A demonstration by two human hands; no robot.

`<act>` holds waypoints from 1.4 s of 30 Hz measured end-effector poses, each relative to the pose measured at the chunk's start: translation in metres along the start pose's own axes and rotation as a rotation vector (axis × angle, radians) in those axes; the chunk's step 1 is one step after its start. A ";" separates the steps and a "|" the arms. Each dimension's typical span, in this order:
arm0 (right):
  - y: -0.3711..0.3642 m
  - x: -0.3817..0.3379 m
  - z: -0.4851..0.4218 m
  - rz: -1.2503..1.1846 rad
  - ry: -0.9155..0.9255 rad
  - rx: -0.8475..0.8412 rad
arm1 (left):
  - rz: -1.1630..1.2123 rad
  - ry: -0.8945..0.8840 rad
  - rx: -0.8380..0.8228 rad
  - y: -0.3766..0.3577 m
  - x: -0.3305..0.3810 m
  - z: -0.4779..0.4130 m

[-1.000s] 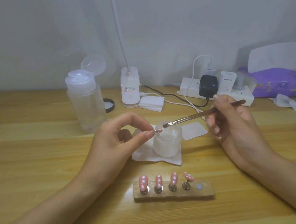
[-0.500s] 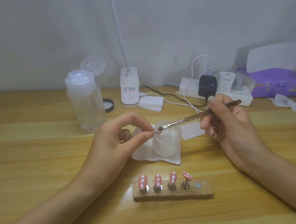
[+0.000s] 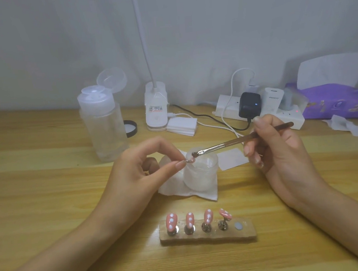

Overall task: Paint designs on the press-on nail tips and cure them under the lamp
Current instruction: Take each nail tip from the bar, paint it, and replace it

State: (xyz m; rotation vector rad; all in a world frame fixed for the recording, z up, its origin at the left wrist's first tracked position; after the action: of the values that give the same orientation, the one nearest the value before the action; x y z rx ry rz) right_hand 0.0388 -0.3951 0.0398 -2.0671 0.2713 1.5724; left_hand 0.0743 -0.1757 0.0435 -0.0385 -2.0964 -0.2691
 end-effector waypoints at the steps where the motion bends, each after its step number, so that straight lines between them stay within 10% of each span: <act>1: -0.002 0.000 0.001 0.010 0.006 -0.017 | -0.004 -0.005 -0.001 0.000 0.000 0.000; 42: -0.001 0.002 0.000 0.024 -0.012 -0.005 | -0.002 0.001 -0.002 -0.001 0.002 0.000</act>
State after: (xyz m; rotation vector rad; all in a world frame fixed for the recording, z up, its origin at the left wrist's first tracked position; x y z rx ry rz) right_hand 0.0403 -0.3938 0.0388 -2.0649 0.2892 1.6001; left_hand 0.0726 -0.1770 0.0451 -0.0374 -2.0950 -0.2720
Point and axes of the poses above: each hand's wrist, its own z-axis away from the middle knuckle, its own y-axis out of the back of the hand, x = y × z, the point moved 9 cm from there along -z, towards the middle knuckle, and after that the axes turned 14 degrees about x, right-handed, at the moved point
